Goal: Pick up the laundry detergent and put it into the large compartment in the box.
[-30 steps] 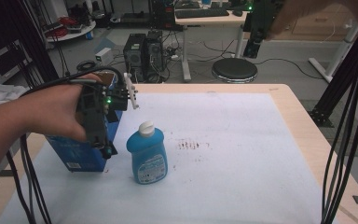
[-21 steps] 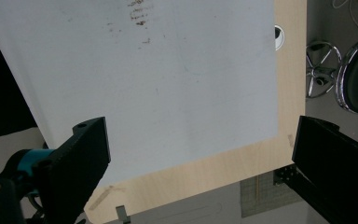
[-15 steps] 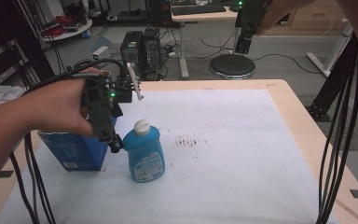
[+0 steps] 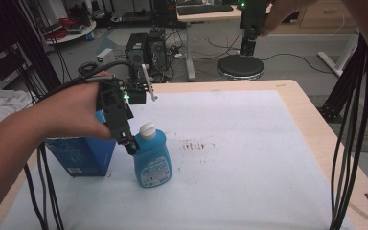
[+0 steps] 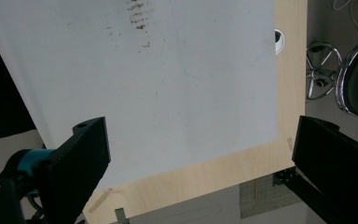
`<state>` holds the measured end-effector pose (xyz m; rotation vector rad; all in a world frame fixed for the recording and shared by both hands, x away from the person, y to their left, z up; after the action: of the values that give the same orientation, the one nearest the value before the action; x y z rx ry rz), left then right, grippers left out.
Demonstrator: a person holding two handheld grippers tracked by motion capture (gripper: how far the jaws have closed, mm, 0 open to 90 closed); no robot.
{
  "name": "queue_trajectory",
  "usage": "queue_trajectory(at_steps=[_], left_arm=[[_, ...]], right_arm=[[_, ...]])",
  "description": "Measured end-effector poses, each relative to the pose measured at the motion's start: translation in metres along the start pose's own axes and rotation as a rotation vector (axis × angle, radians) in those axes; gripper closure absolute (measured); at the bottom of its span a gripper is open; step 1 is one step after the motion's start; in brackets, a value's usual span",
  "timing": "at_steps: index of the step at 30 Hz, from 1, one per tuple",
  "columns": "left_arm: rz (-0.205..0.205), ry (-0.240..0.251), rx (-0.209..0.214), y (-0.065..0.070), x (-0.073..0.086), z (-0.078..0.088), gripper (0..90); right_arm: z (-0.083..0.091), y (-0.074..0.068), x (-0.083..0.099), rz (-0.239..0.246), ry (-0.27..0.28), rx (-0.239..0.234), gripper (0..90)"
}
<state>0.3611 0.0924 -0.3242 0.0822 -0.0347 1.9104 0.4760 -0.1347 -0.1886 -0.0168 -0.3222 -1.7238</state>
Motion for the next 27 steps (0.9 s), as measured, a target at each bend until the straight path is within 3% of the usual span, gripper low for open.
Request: queue_trajectory(at_steps=[9, 27], left_arm=[[-0.011, -0.035, -0.005, 0.001, -0.014, -0.007, 1.8], [0.023, -0.055, 0.005, -0.004, -0.029, -0.035, 1.8]], right_arm=[[0.0, -0.001, -0.001, 0.004, -0.002, 0.004, 3.1], [-0.003, 0.002, 0.002, -0.001, -0.008, 0.007, 3.1]])
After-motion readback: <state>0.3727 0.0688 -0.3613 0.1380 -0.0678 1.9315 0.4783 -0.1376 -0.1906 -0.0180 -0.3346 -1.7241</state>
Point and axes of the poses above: each handheld gripper's, and its own axes: z roughly backward along the jaws, x roughly out of its underside, y roughly to its right, the point moved 8 cm from there along -z, roughly forward along the jaws, and after that the axes turned 12 degrees about -y, right-handed, at the moved point
